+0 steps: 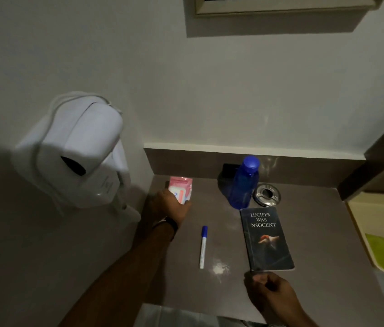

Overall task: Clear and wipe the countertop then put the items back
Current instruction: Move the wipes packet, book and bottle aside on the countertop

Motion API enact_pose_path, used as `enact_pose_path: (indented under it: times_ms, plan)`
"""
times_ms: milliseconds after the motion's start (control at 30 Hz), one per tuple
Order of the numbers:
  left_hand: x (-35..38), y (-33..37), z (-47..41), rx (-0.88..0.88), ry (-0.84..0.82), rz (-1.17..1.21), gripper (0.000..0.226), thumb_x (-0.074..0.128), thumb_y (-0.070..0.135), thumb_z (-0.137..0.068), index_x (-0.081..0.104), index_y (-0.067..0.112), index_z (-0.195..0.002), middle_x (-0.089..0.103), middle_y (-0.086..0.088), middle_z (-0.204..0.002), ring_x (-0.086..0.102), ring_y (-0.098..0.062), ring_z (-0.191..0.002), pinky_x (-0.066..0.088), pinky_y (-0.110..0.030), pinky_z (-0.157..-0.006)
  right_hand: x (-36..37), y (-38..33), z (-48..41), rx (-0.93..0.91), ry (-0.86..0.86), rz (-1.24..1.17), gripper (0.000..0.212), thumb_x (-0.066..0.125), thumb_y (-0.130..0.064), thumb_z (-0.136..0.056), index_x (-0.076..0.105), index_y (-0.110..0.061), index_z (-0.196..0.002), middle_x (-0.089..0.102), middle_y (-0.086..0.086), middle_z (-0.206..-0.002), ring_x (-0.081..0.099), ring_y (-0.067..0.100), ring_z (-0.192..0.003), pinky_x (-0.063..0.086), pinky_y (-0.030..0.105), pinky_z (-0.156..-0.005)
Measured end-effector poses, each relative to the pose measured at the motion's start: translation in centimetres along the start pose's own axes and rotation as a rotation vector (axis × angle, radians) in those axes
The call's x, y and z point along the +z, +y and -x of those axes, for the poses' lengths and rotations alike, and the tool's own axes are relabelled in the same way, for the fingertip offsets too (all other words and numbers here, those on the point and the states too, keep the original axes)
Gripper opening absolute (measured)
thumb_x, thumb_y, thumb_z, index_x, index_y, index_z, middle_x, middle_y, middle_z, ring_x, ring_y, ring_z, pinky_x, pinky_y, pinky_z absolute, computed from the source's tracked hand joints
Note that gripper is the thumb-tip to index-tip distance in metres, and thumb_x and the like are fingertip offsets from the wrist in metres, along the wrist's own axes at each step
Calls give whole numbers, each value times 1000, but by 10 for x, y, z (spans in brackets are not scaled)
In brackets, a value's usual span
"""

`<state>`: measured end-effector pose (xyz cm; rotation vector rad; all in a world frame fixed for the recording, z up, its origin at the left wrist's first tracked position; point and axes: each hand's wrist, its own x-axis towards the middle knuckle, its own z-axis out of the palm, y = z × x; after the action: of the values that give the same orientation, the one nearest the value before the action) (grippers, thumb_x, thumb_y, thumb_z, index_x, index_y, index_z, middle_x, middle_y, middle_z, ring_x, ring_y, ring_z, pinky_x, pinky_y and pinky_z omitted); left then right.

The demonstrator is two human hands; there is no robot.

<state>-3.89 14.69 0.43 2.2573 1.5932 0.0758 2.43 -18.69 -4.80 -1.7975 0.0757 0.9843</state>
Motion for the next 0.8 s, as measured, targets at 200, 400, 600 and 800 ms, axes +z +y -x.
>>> enact_pose_path:
  times_ms: [200, 400, 600, 800]
  plan:
    - [18, -13, -42, -46, 6, 44, 73, 80, 64, -79, 59, 17, -131, 68, -7, -122, 70, -24, -109, 63, -39, -92, -5, 12, -13, 29, 50, 56, 10, 73, 3, -92, 79, -2, -98, 80, 21, -98, 74, 43, -106, 56, 54, -105]
    - [48, -25, -83, -36, 70, -161, 87, 59, 64, -95, 38, 5, -155, 51, -16, -147, 51, -34, -137, 41, -41, -116, -13, 19, -31, 25, 97, 152, 17, 79, 0, -88, 84, -17, -85, 82, 9, -86, 76, 37, -97, 56, 54, -104]
    - [66, -40, -100, -74, 91, -334, 81, 51, 66, -96, 50, -3, -140, 53, -21, -136, 54, -36, -124, 40, -41, -109, -22, 26, -50, -1, 89, 282, 35, 79, -5, -87, 82, -40, -90, 82, -4, -89, 76, 25, -97, 58, 51, -101]
    - [56, -27, -89, -81, 140, -243, 94, 62, 68, -89, 37, 5, -155, 40, -21, -151, 53, -37, -128, 45, -45, -109, -21, 15, -52, -31, 115, 248, 18, 79, -11, -89, 84, -28, -88, 82, -3, -87, 76, 25, -94, 59, 46, -97]
